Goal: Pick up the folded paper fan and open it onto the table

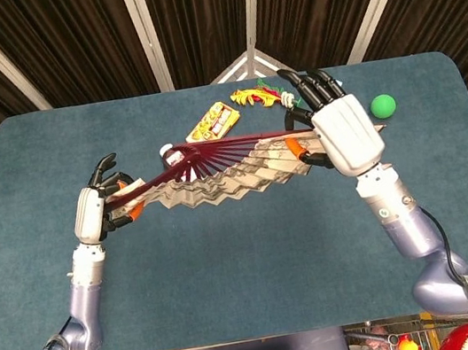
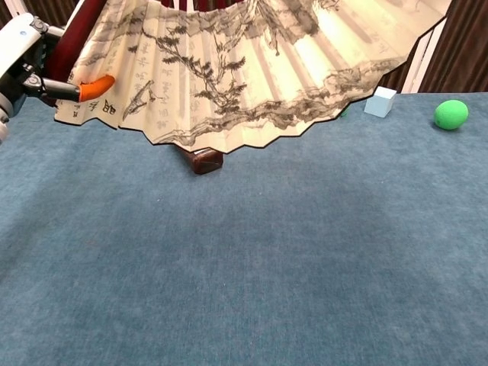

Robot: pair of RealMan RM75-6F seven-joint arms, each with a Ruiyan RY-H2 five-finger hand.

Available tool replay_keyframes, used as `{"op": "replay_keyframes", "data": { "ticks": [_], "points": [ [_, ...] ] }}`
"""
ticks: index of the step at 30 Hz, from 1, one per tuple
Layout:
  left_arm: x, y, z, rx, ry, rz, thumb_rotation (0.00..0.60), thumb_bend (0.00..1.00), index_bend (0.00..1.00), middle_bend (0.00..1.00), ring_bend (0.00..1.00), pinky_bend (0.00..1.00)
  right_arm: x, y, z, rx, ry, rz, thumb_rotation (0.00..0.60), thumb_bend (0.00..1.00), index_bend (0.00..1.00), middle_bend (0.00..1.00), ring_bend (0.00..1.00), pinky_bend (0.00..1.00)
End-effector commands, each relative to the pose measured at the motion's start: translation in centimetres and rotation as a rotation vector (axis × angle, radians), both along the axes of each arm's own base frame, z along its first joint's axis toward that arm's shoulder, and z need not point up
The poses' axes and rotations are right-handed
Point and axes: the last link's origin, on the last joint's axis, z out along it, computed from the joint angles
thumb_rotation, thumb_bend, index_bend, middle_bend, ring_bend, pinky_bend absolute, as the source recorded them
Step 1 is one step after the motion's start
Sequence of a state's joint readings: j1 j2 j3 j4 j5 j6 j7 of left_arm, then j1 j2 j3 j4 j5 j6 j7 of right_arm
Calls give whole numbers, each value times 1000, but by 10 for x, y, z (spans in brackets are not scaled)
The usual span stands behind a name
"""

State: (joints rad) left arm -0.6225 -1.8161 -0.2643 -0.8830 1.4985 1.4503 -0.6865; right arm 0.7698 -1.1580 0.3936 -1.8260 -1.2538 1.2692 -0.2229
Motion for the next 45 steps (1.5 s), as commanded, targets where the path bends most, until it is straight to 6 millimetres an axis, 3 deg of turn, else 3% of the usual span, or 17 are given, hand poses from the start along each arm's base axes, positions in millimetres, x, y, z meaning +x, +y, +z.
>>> {"op": "replay_keyframes", "data": {
  "ticks": [1,6,8,9,11,13,18,30,38,45],
  "points": [
    [0,1,0,1,-1,1,600,366,741,452,103,178,-2,0,-3,6,11,0,600,437,675,132,186,149],
    [1,2,1,-3,-2,1,600,364,727,441,95,175,-5,-1,-9,23,20,-5,600,436,663,131,179,148],
    [1,4,2,0,-6,9,600,373,751,465,96,176,-7,0,-13,50,51,-13,600,435,571,125,151,130],
    [2,4,2,4,-11,15,600,379,754,469,96,176,-8,1,-15,60,73,-19,600,420,471,114,130,112],
    [4,5,1,13,-17,20,600,390,763,472,96,177,-9,2,-17,86,113,-32,600,341,287,90,105,83],
    [6,5,0,29,-19,21,600,392,769,473,96,177,-8,5,-20,121,152,-45,600,248,166,80,92,62],
    [11,3,-3,64,3,2,600,394,776,476,96,177,-8,10,-20,184,291,-94,600,167,17,64,65,43],
    [12,1,-3,186,128,-43,600,401,786,474,99,177,-24,14,-20,265,477,-227,600,150,0,53,41,11],
    [5,2,-2,248,229,-62,600,403,783,473,102,177,-44,5,-7,184,703,-320,600,150,0,53,41,11],
    [-11,-5,-4,297,402,-106,600,392,709,426,99,173,-55,1,-4,135,599,-356,600,150,0,53,41,11]
  ]
}}
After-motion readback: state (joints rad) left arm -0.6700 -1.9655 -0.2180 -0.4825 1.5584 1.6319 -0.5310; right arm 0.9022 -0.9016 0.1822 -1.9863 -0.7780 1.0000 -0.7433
